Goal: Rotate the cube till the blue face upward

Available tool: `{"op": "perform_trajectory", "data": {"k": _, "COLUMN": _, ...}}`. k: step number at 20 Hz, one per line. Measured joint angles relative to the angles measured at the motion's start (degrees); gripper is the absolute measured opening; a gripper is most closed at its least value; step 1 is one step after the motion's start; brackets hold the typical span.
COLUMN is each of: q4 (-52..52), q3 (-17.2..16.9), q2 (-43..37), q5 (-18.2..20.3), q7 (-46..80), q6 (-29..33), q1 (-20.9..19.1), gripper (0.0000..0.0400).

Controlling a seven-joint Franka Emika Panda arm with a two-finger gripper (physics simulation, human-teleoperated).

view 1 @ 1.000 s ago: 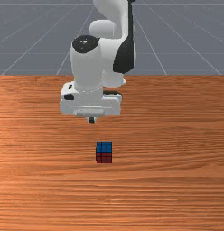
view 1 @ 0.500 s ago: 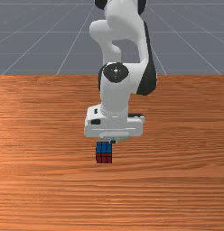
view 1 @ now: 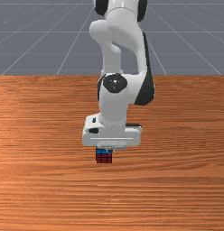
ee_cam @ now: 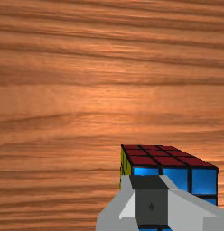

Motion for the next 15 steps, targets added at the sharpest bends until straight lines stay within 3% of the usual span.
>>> {"op": "perform_trajectory", "data": {"k": 8, "q4": -5.42, "q3": -0.35, "q2": -2.13, "q5": 0.93, "q7": 2.48, "q6": 6.98, "q1": 1.18, "gripper": 0.0005}}
{"op": "perform_trajectory", "data": {"k": 10, "q4": -6.48, "q3": -0.71, "q2": -2.69, "q5": 0.24, "q7": 4.45, "q6": 7.73, "q1": 2.97, "gripper": 0.0028}}
{"op": "perform_trajectory", "data": {"k": 15, "q4": -8.79, "q3": -0.55, "q2": -0.96, "q5": -1.83, "q7": 8.56, "q6": 8.81, "q1": 8.46, "gripper": 0.0000}}
